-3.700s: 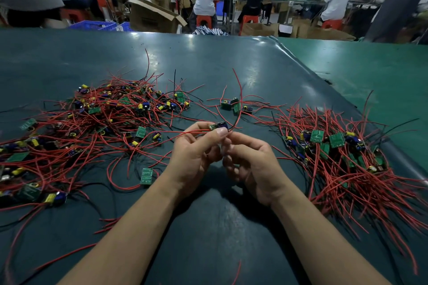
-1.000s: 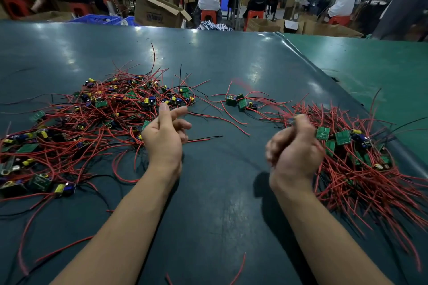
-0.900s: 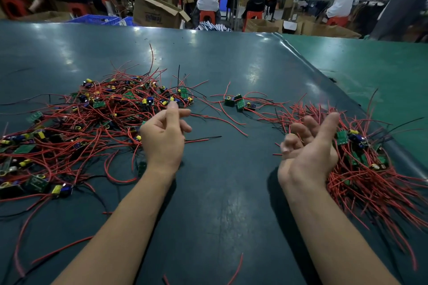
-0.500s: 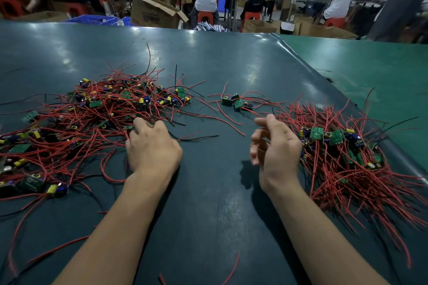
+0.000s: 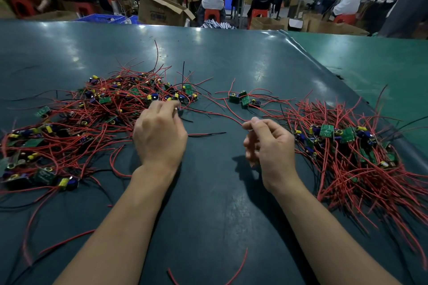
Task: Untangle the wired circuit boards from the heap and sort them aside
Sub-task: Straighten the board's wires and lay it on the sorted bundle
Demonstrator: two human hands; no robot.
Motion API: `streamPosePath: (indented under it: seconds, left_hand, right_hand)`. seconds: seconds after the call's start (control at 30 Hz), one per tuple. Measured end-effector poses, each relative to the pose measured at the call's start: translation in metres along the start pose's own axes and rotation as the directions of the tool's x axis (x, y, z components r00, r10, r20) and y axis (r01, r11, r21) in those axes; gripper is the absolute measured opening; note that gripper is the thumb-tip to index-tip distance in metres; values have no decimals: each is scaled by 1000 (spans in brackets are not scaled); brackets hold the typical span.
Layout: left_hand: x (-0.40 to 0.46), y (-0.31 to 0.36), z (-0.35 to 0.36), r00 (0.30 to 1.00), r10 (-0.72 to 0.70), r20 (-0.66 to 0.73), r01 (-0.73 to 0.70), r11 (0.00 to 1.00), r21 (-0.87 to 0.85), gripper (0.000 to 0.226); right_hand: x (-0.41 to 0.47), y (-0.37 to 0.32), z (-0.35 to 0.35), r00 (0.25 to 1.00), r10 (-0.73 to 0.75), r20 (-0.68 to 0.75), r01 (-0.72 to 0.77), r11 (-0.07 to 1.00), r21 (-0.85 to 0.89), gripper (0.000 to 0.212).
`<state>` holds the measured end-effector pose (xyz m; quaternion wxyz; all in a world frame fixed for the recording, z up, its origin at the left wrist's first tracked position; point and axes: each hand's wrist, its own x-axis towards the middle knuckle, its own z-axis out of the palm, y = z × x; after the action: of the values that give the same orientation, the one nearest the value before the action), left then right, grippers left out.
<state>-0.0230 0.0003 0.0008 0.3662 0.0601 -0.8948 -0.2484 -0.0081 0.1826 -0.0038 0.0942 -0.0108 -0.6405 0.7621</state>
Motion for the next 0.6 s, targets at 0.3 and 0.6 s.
streamPosePath:
  seconds: [0.3, 0.6]
  left_hand:
    - [-27, 33, 11, 740, 670, -57, -614, 639, -464, 20]
    - [-33, 38, 20, 920, 86, 382, 236, 657, -716, 24]
  right_hand:
    - [4, 0, 3, 975, 83, 205, -109, 987, 122, 26]
    - [8, -1, -3, 997, -65, 41, 62, 996, 64, 8]
